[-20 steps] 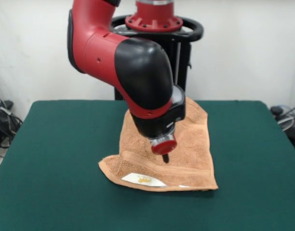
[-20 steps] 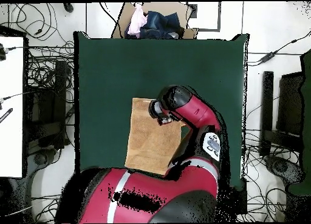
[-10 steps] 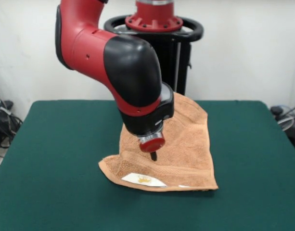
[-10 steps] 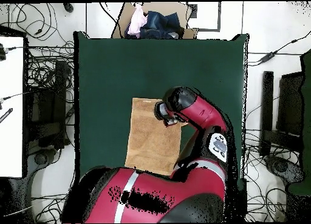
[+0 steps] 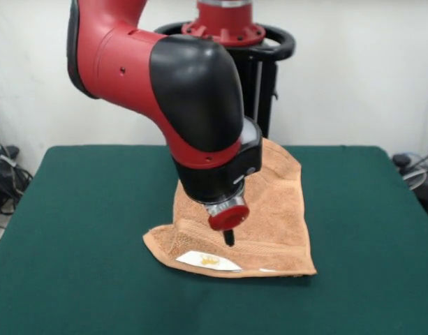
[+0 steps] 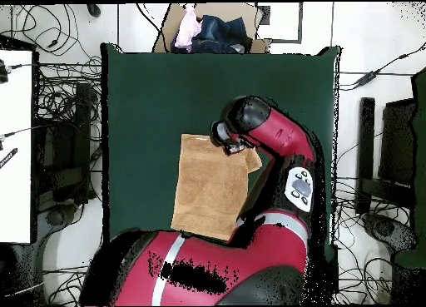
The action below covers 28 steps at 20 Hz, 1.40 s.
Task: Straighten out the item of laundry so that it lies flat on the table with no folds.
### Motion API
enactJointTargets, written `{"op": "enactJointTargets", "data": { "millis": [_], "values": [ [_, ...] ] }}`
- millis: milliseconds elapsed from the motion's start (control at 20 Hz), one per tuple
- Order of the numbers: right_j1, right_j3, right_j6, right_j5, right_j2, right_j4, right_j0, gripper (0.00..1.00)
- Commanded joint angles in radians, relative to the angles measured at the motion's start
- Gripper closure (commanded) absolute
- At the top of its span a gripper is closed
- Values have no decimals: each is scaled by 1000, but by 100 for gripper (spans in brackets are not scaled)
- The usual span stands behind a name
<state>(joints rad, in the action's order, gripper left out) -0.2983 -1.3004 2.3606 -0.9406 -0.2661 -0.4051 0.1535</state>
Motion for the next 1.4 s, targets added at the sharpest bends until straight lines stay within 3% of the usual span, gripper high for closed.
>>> {"op": "enactJointTargets", "data": {
  "millis": [50, 350, 600, 1000, 1400],
  "values": [
    [101, 232, 307, -162, 18, -12, -36, 0],
    [155, 376, 341, -292, -6, -2, -45, 0],
    [134, 272, 267, -162, -4, 11, -44, 0],
    [119, 150, 108, -5, 41, 30, 26, 0],
    [112, 79, 85, 63, 67, 27, 39, 0]
  ]
}}
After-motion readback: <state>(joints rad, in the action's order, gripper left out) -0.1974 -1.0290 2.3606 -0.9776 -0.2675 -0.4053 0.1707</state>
